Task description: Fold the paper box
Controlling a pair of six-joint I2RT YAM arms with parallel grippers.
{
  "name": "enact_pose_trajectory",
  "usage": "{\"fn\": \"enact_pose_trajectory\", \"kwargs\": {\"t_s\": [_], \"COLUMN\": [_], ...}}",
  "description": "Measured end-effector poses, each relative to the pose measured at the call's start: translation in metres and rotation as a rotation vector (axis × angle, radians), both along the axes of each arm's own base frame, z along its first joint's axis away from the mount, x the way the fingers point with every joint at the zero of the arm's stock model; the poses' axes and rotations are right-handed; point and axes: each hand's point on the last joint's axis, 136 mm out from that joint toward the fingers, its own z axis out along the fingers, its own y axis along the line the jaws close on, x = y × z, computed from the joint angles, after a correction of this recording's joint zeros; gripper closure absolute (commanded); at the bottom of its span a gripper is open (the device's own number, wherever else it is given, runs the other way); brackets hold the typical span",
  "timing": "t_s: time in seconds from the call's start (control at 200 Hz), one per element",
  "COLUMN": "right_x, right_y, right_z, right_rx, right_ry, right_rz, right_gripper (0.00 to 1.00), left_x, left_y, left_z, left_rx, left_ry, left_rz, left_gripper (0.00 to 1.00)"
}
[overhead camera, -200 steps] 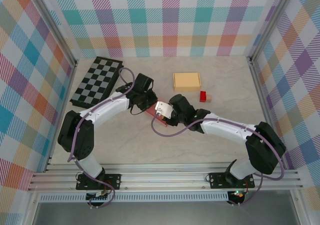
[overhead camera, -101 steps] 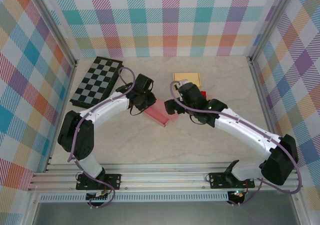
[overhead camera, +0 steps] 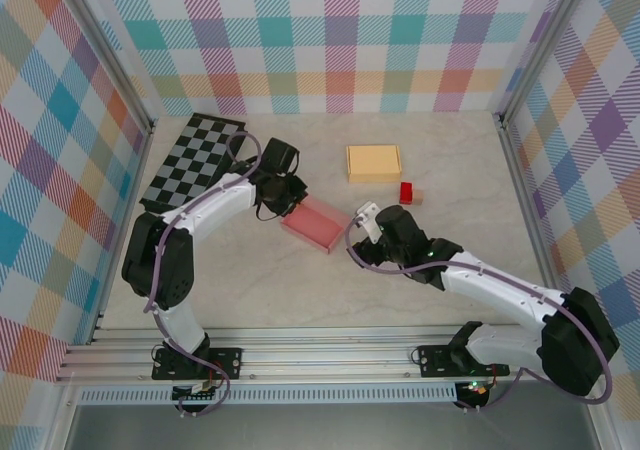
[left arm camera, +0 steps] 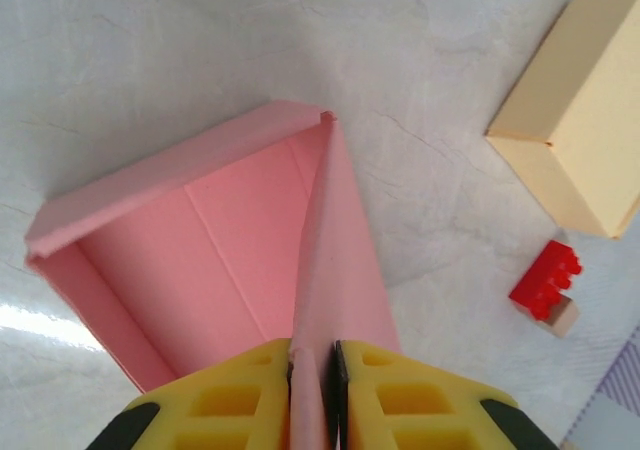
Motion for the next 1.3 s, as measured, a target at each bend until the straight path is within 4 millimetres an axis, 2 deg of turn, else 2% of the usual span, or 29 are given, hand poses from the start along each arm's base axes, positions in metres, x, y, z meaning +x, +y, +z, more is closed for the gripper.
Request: {"fn": "enact_pose_trajectory", "kwargs": {"t_s": [0.185,0.27,0.36,0.43,0.58,0.76,1.04,1.145,1.3], "right_x": [0.018,0.028,0.043,0.053,0.067,0.07,0.064,0.063,0.064], "right_y": [0.011,0.016,0.025,0.034,0.049,0.058,0.059,0.06,0.061], "right_z": [-0.006,-0.009,-0.002,0.009,0.03,0.029,0.014,0.01,0.007], "right_rx": [-0.105,-0.155,-0.162,-0.112,0.058,0.22,0.328,0.386,0.45], "right_ry": [-0.119,-0.14,-0.154,-0.151,-0.079,0.068,0.269,0.333,0.399], "right_rz": [0.101,0.111,0.092,0.052,-0.076,-0.222,-0.399,-0.455,-0.513], "right_gripper": [0.35,0.44,0.55,0.61,0.68,0.73,0.7,0.56,0.51], "left_x": [0.008,0.008,0.005,0.002,-0.001,0.001,-0.004,-0.004,-0.003], "left_y": [-0.004,-0.004,-0.001,0.001,0.006,0.01,0.012,0.012,0.013], "left_z": [0.027,0.033,0.035,0.038,0.041,0.039,0.023,0.02,0.015], "left_rx": [-0.026,-0.03,-0.02,-0.017,-0.014,-0.008,-0.006,-0.003,0.001], "left_ry": [-0.022,-0.028,-0.022,-0.023,-0.032,-0.036,-0.013,-0.014,-0.017], "left_rz": [0.014,0.017,0.021,0.027,0.041,0.056,0.064,0.066,0.068], "left_gripper": [0.82,0.82,0.82,0.82,0.82,0.82,0.82,0.82,0.83]}}
